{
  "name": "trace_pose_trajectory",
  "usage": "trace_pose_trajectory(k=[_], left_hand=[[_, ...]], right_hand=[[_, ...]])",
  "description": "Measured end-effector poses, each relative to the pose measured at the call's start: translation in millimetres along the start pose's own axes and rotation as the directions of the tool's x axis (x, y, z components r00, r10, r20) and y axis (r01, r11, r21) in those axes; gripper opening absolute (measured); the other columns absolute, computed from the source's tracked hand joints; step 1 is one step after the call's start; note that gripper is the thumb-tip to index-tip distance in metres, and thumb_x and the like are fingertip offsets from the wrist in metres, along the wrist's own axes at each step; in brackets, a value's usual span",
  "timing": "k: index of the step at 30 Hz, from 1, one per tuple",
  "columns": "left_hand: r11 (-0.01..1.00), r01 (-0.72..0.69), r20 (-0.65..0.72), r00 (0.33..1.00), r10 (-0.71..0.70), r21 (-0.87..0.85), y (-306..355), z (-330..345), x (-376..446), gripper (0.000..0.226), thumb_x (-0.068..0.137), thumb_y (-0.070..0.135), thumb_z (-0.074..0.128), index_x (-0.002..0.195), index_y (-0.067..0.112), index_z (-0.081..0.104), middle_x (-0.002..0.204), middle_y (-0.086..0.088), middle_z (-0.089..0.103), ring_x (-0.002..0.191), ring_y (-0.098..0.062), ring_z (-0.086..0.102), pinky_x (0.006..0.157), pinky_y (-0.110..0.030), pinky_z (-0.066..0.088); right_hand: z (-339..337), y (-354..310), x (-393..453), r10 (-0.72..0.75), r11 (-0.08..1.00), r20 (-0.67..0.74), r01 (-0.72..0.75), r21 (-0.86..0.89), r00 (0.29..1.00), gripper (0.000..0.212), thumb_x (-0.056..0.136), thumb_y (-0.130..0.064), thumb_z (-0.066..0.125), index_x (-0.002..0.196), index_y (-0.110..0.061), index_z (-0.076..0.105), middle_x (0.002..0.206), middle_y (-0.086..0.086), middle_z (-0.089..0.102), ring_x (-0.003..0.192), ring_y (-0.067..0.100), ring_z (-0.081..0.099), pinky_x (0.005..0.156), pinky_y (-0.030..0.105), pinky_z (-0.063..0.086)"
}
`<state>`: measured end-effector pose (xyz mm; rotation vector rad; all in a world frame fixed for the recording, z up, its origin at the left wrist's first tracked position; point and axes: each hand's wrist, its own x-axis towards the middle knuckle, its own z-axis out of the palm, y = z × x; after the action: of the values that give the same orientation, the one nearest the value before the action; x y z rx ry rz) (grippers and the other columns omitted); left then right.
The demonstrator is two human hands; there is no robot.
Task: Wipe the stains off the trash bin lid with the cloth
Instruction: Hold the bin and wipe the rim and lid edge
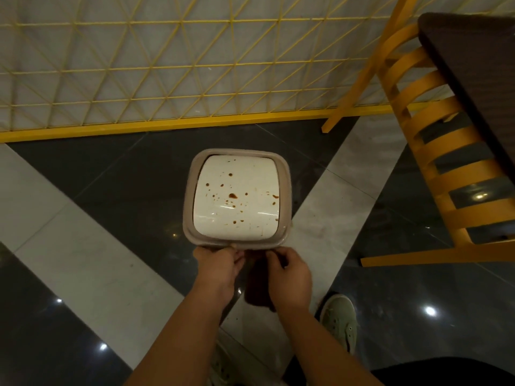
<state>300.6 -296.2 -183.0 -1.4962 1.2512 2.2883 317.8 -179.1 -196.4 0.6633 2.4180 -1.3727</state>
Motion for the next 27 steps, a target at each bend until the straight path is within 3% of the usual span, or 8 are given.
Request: trace_pose_trajectory(k=[2,6,9,12,14,17,22,27], left_hand=[[0.999,-0.025,0.007,1.0,0.024,0.03,7.3,-8.3,-0.6,0.047,0.087,-0.008,0.058,0.129,0.011,0.048,0.114,-0.016,0.065,0.097,-0.024,0.069,0.083,-0.036,0.057],[0.996,-0.035,-0.053,0.998,0.031,-0.083,12.6,-17.5,-1.4,0.052,0.087,0.001,0.062,0.134,0.015,0.045,0.113,-0.014,0.067,0.099,-0.022,0.068,0.089,-0.039,0.053],[0.999,-0.002,0.003,1.0,0.002,-0.036,2.7,-8.3,-9.1,0.051,0.087,0.0,0.062,0.134,0.011,0.048,0.112,-0.014,0.069,0.102,-0.023,0.068,0.095,-0.041,0.051],[0.999,0.008,0.013,1.0,-0.009,0.046,-8.3,5.3,-16.8,0.035,0.087,0.0,0.06,0.12,0.009,0.059,0.109,-0.014,0.07,0.101,-0.029,0.068,0.091,-0.046,0.053],[0.998,0.008,-0.019,1.0,-0.007,0.069,-11.2,10.0,-17.3,0.039,0.087,0.004,0.061,0.124,0.012,0.051,0.111,-0.012,0.068,0.102,-0.03,0.066,0.09,-0.048,0.053],[1.0,-0.002,-0.003,1.0,0.002,0.03,-10.4,9.8,-15.7,0.048,0.088,-0.002,0.059,0.125,0.019,0.038,0.116,-0.011,0.061,0.107,-0.029,0.062,0.091,-0.043,0.052],[0.999,-0.034,0.004,0.999,0.034,0.004,-11.1,11.5,-12.8,0.054,0.084,-0.012,0.059,0.125,0.016,0.04,0.12,-0.015,0.06,0.106,-0.03,0.063,0.081,-0.038,0.057],[0.998,-0.041,0.025,0.999,0.04,0.04,-11.3,9.2,-13.2,0.052,0.085,-0.004,0.063,0.122,0.024,0.04,0.121,-0.01,0.062,0.108,-0.027,0.063,0.095,-0.047,0.051]], right_hand=[[-14.7,3.0,2.8,0.023,0.999,-0.063,-0.02,0.043,0.998,0.008,0.093,-0.029,0.056,0.097,-0.034,0.061,0.086,-0.015,0.062,0.082,0.003,0.058,0.072,0.023,0.047],[-34.5,1.4,3.3,0.066,0.98,-0.204,-0.025,0.197,0.977,0.008,0.092,-0.03,0.057,0.095,-0.037,0.058,0.086,-0.018,0.061,0.085,0.003,0.059,0.072,0.022,0.049],[-33.2,-10.1,-4.8,0.047,0.951,-0.174,0.009,0.309,0.984,0.011,0.093,-0.027,0.057,0.099,-0.035,0.061,0.09,-0.018,0.062,0.084,-0.002,0.059,0.066,0.012,0.045],[-18.5,-19.8,-16.3,-0.033,0.962,-0.07,0.051,0.267,0.997,0.012,0.092,-0.026,0.059,0.098,-0.036,0.061,0.09,-0.021,0.063,0.084,-0.008,0.058,0.064,0.005,0.046],[-9.7,-20.3,-18.7,-0.053,0.973,-0.04,0.06,0.225,0.998,0.014,0.091,-0.026,0.061,0.092,-0.04,0.059,0.088,-0.022,0.063,0.084,-0.007,0.059,0.066,0.006,0.046],[-11.5,-22.0,0.4,-0.029,0.986,-0.054,0.037,0.16,0.998,0.008,0.091,-0.029,0.059,0.096,-0.034,0.064,0.088,-0.017,0.066,0.084,0.0,0.061,0.066,0.01,0.045],[-18.7,-37.0,31.5,-0.017,0.995,-0.109,0.027,0.093,0.994,0.015,0.092,-0.032,0.057,0.102,-0.028,0.067,0.086,-0.011,0.068,0.076,0.003,0.061,0.064,0.02,0.05],[-11.3,-18.2,-5.0,-0.017,0.992,-0.025,0.02,0.122,1.0,0.011,0.092,-0.029,0.057,0.096,-0.039,0.059,0.088,-0.019,0.063,0.081,-0.005,0.057,0.064,0.008,0.042]])
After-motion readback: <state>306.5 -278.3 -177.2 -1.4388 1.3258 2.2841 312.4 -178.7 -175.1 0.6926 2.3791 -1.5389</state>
